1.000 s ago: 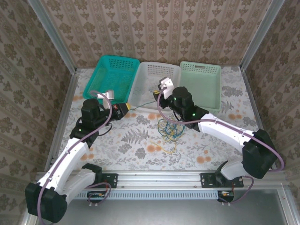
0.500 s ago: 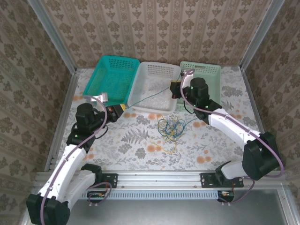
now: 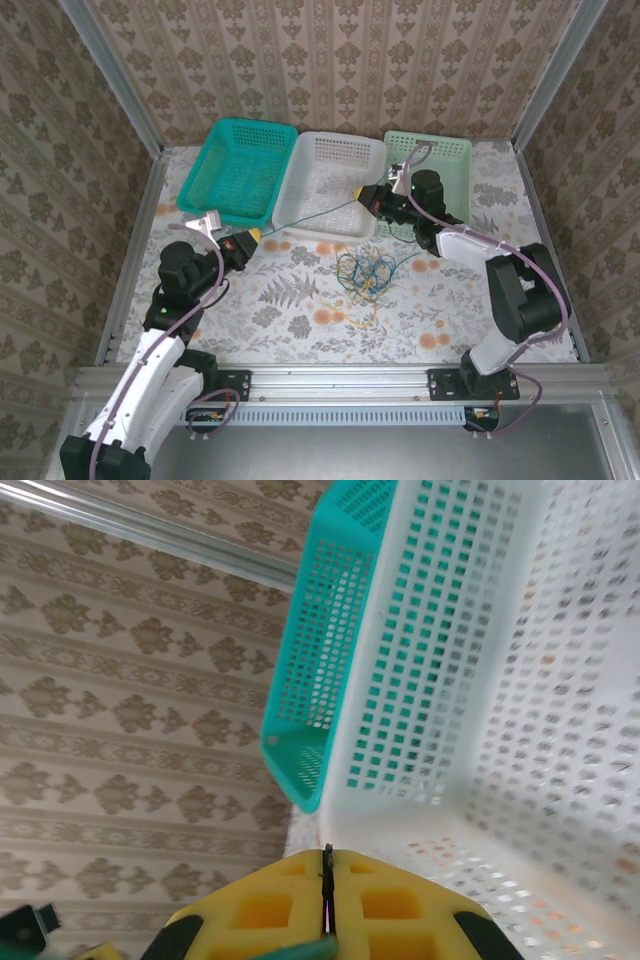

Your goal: Untangle the cables

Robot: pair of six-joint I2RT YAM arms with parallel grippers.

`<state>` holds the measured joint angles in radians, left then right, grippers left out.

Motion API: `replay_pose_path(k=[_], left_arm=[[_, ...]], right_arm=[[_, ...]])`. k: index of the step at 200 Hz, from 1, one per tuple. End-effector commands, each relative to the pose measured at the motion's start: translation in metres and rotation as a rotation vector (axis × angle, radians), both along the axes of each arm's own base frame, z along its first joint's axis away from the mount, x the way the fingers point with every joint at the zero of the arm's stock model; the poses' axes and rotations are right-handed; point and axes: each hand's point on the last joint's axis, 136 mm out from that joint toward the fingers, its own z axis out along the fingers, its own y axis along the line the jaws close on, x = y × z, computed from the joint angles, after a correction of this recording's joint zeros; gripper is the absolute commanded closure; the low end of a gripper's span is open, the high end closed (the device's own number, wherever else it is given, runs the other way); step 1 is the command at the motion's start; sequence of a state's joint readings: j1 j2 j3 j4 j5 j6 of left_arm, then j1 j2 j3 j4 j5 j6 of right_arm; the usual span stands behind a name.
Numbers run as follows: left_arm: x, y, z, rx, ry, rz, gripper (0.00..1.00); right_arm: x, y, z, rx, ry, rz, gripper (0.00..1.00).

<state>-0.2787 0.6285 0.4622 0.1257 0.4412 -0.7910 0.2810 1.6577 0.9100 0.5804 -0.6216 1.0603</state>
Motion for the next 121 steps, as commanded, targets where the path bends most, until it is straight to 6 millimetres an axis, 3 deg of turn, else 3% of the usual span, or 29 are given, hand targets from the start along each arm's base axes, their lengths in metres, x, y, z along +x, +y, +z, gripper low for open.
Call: replay_pose_path(k=[1, 54, 69, 83, 104, 121], left_arm=[[0.009, 0.026, 0.028, -0.051, -0.104, 0.148, 1.00], [0.010, 0.028, 0.026, -0.051, -0.106, 0.163, 1.00], [0.011, 0.030, 0.027, -0.041, -0.113, 0.178, 1.00], [0.014, 0.030, 0.033, -0.018, -0.127, 0.191, 1.00], [0.025, 0.027, 0.043, 0.012, -0.145, 0.196, 1.00], [0.037, 0.018, 0.047, 0.035, -0.140, 0.178, 1.00]], right_arm=[[0.037, -0.039, 0.004, 0.154, 0.046, -0.194, 1.00], [0.050, -0.035, -0.003, 0.193, 0.113, -0.198, 0.97], [0.051, -0.035, -0.001, 0.162, 0.106, -0.193, 0.85], [0.051, -0.034, 0.006, 0.110, 0.077, -0.181, 0.51], [0.047, -0.036, 0.014, 0.008, 0.046, -0.173, 0.26], [0.041, -0.045, 0.017, -0.093, 0.032, -0.192, 0.19]])
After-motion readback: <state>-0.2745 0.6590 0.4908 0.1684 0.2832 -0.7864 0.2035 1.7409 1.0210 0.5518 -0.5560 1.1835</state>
